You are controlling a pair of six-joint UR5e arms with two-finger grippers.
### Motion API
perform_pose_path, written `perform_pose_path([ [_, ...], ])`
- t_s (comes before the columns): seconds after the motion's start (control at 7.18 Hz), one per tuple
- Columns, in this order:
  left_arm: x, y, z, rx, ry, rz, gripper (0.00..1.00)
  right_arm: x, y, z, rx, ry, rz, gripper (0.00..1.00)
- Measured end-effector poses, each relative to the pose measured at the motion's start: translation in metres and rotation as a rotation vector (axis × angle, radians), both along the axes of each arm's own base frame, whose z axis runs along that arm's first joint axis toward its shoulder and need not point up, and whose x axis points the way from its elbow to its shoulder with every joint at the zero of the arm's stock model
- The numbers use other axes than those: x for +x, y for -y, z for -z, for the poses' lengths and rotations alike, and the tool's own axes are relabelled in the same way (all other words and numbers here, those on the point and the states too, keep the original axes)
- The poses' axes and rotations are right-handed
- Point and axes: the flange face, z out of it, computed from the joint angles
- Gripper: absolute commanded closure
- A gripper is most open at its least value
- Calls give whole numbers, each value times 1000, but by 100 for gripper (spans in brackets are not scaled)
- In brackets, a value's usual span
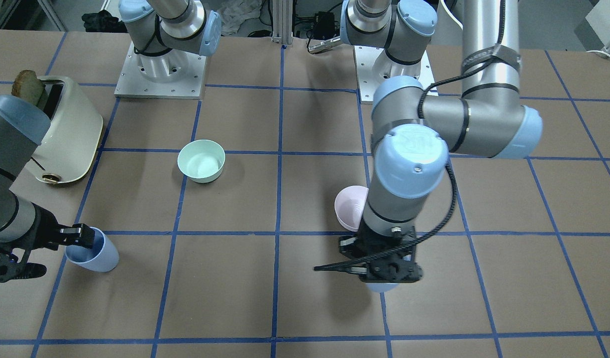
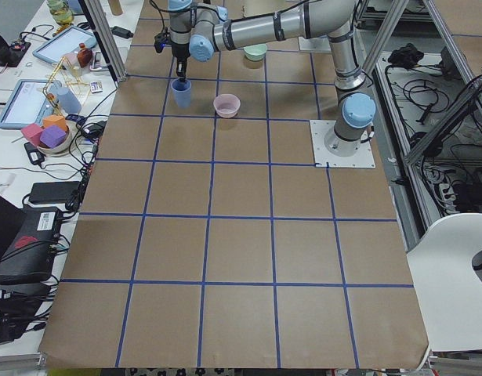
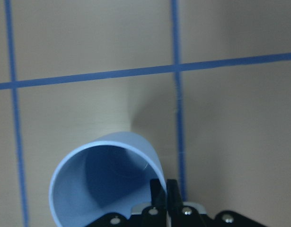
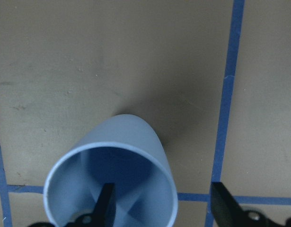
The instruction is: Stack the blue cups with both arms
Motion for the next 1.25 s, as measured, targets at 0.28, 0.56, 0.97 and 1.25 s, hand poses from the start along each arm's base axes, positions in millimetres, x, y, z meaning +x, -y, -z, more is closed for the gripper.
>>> perform_pose_path([
  [0.28, -108, -34, 12, 9, -73, -40, 100, 0, 1, 4, 7, 8, -2, 100],
  [0.56, -155, -61, 33, 45, -73, -28, 100, 0, 3, -6, -6, 6, -1, 100],
  [0.97, -162, -62, 62, 76, -33, -26, 0, 17, -4, -52, -75, 19, 2, 100],
  [1.25, -156, -59, 46, 55, -14, -31, 0, 49, 1, -85, -78, 38, 13, 100],
])
